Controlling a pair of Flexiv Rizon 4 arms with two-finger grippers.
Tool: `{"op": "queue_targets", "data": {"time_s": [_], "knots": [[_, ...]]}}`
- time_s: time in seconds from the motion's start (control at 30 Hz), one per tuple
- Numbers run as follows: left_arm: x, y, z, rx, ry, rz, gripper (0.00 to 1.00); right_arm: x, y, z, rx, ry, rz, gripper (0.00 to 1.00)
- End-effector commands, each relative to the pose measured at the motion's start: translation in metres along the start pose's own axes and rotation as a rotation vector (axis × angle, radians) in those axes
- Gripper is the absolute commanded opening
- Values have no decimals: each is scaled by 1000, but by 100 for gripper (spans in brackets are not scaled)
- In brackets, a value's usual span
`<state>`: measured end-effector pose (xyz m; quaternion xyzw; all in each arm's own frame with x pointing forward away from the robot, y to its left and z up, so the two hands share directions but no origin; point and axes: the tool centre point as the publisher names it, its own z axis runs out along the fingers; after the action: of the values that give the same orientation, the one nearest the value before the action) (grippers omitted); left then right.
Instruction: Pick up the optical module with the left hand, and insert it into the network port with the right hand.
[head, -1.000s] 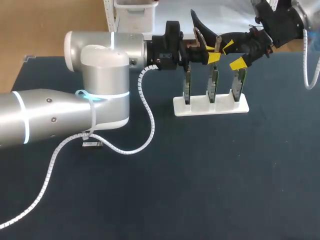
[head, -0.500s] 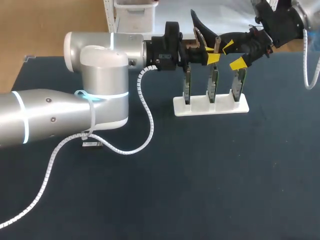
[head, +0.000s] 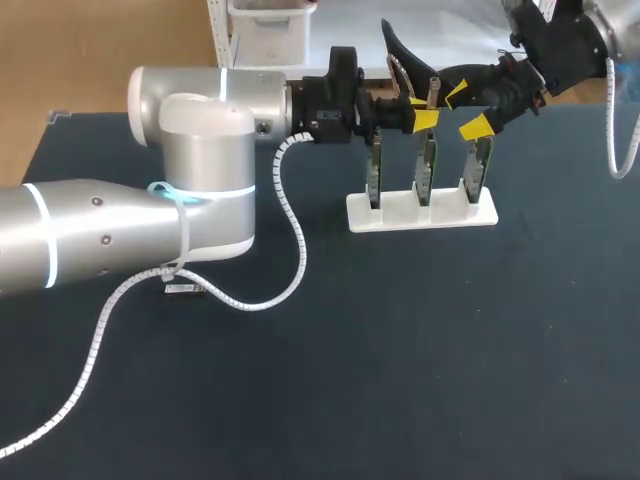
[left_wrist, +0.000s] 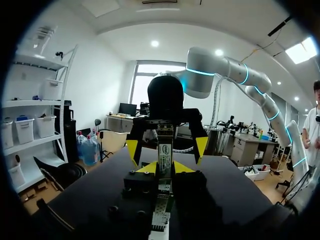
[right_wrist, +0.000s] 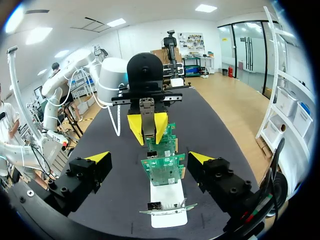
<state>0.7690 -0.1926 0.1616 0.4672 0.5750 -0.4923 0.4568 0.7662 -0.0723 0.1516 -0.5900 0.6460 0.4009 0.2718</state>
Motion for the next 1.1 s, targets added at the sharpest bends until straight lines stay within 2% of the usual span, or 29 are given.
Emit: {"op": "queue_targets", "data": {"time_s": [0.03, 0.57, 0.73, 1.1], "knots": [[-1, 2, 2, -1, 3, -1, 0, 0, 1, 0, 3, 1, 0, 100], [0, -1, 3, 5, 17, 3, 0, 0, 1, 0, 3, 1, 0, 100], [0, -1, 3, 5, 17, 3, 0, -15, 1, -6, -2, -26, -48, 100], [0, -1, 3, 5, 17, 3, 0, -38, -1, -3, 20, -6, -111, 100]]}}
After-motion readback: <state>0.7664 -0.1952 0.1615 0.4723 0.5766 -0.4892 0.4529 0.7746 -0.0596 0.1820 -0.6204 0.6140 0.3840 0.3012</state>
